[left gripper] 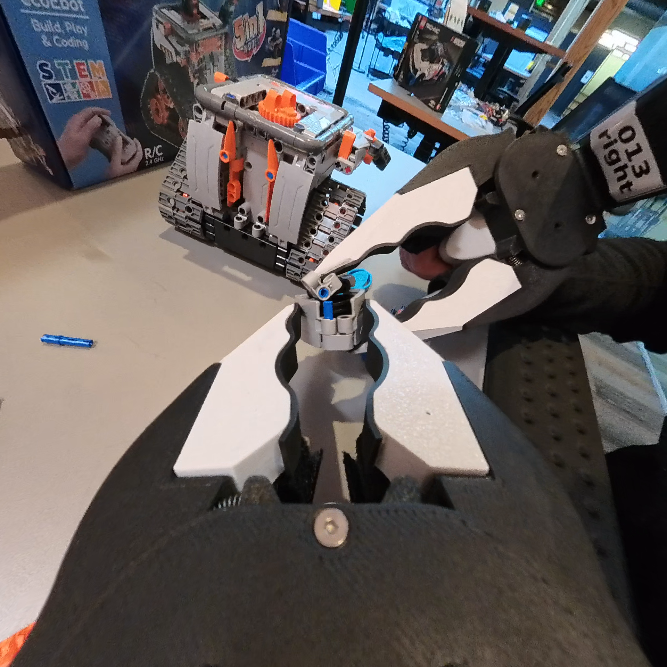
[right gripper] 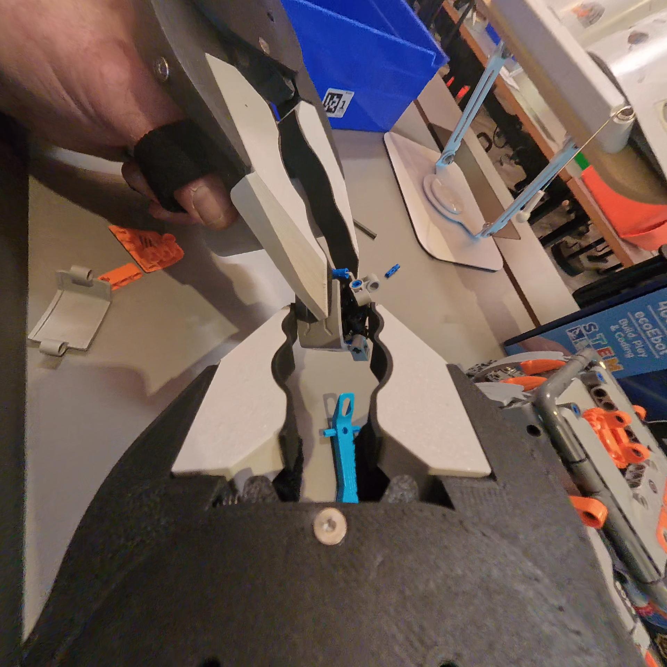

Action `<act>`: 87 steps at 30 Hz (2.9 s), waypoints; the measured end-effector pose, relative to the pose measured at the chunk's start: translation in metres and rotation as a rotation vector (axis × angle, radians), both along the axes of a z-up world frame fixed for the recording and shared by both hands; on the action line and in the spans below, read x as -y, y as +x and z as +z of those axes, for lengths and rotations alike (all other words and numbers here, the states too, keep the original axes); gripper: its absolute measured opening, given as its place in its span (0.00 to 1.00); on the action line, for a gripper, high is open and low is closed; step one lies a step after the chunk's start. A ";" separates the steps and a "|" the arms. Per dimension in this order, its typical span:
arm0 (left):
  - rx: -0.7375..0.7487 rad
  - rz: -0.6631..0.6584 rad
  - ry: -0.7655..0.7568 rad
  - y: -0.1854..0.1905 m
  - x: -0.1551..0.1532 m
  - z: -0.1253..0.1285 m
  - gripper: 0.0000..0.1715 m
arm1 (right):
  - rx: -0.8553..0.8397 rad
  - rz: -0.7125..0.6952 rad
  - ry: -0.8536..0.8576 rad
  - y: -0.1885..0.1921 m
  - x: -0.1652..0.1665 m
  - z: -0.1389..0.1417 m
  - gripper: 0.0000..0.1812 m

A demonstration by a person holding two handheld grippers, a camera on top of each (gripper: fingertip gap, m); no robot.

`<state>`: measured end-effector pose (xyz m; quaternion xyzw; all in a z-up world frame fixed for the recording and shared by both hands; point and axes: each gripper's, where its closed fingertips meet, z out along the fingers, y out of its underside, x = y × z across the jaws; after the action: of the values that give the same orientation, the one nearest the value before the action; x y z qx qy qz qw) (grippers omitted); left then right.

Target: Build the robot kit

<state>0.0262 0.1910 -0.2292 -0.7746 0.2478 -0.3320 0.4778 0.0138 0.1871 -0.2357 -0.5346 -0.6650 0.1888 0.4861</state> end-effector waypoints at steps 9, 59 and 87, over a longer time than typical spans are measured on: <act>-0.008 -0.066 0.061 0.001 0.007 0.008 0.18 | -0.043 0.061 -0.034 0.004 0.004 0.009 0.21; 0.277 -0.265 0.115 0.011 0.029 0.048 0.19 | -0.282 0.222 -0.216 0.013 0.018 0.052 0.21; -0.104 -0.273 0.508 0.030 0.047 0.052 0.13 | -0.393 0.475 -0.419 0.027 0.049 0.078 0.24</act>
<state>0.0564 0.1441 -0.1767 -0.6057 0.4490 -0.2805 0.5940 0.0403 0.1381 -0.1578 -0.4070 -0.6112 0.5275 0.4273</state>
